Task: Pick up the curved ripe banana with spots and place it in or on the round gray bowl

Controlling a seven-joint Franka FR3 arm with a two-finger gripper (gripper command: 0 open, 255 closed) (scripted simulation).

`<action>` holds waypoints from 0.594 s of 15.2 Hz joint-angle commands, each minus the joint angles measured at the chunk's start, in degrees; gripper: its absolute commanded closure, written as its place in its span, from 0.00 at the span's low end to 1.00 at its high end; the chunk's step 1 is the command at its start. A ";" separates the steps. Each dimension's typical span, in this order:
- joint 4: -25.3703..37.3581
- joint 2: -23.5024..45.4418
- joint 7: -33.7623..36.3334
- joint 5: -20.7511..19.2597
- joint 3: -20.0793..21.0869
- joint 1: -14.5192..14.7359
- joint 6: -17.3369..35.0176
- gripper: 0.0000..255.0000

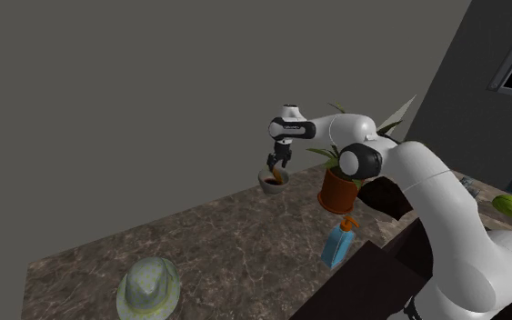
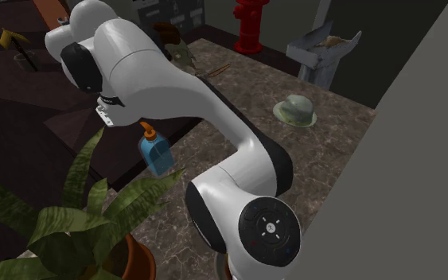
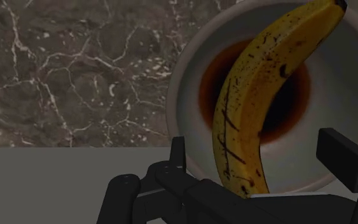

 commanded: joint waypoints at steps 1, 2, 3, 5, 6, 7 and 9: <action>2.54 -0.60 0.11 -0.04 -0.04 0.00 -2.69 0.00; 3.17 -1.10 0.12 -0.05 -0.04 -0.02 -3.81 0.00; 3.17 -1.09 0.12 -0.05 -0.04 -0.02 -3.82 0.00; 3.17 -1.09 0.12 -0.04 -0.05 -0.01 -3.82 0.00; 3.19 -1.08 0.12 -0.04 -0.05 -0.01 -3.82 0.00; 3.17 -1.09 0.12 -0.04 -0.05 -0.01 -3.82 0.00; 3.17 -1.09 0.11 -0.04 -0.05 -0.01 -3.82 0.00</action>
